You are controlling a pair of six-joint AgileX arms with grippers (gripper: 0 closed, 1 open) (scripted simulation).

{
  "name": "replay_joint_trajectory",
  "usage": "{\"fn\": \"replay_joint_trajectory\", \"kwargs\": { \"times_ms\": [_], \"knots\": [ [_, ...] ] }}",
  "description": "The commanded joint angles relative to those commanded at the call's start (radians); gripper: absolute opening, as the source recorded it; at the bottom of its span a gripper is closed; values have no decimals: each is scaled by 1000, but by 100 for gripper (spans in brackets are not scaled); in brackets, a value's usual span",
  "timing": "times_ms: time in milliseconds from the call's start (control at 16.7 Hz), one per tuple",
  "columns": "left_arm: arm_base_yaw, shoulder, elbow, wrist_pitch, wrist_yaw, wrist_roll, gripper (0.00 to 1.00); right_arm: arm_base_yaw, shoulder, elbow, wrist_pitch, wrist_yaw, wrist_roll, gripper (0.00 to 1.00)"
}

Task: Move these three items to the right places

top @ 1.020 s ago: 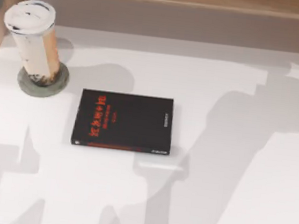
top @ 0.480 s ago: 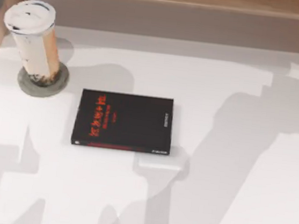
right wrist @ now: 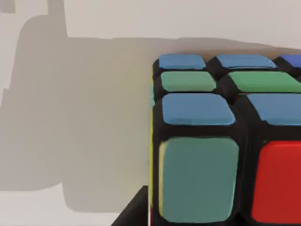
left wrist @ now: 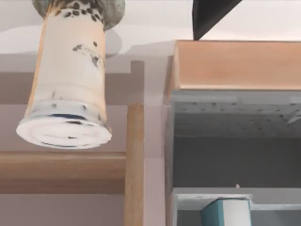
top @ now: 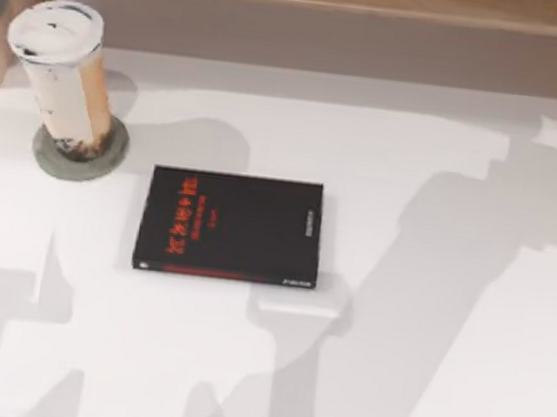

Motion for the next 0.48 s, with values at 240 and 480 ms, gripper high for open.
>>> {"fn": "replay_joint_trajectory", "kwargs": {
  "times_ms": [240,480],
  "knots": [
    [0,0,0,0,0,0,100,0,0,0,0,0,0,0],
    [0,0,0,0,0,0,100,0,0,0,0,0,0,0]
  ]
}}
